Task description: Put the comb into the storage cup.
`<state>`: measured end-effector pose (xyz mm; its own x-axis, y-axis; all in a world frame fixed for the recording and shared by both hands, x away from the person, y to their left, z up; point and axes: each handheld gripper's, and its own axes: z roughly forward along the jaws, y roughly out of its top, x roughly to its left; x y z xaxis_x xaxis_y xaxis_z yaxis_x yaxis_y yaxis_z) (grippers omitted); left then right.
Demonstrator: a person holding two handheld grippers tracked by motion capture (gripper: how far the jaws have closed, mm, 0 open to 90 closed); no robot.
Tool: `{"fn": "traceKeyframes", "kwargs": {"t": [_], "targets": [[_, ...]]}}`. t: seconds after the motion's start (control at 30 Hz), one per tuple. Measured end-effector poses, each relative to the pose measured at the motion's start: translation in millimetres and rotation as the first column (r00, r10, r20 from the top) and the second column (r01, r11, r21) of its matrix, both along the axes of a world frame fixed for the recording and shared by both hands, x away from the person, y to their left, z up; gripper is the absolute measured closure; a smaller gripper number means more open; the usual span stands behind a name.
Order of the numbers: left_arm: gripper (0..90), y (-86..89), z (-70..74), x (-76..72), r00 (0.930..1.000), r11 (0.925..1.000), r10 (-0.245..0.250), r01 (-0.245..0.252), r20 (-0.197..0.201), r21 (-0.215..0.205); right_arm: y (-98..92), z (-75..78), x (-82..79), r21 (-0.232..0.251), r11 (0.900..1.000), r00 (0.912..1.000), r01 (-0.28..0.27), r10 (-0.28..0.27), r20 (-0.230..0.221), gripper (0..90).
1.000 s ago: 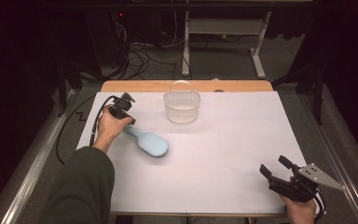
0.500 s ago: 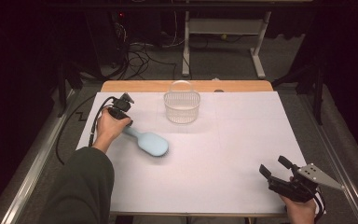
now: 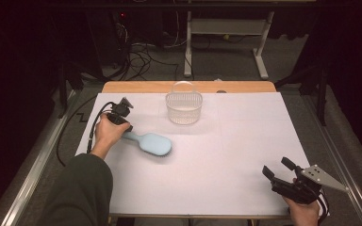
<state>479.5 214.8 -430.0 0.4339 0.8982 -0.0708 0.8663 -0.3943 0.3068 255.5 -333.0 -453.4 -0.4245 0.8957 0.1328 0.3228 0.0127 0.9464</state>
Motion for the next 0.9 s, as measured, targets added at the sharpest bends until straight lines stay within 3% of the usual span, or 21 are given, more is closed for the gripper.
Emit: {"fn": "traceKeyframes", "kwargs": {"t": [0.9], "targets": [[88.0,5.9,-4.1,-23.2,0.9996,0.9983,0.001,-0.003,-0.027,-0.057,0.5,0.2,0.0,0.001,1.0,1.0,-0.004,0.004,-0.001,17.1]]}}
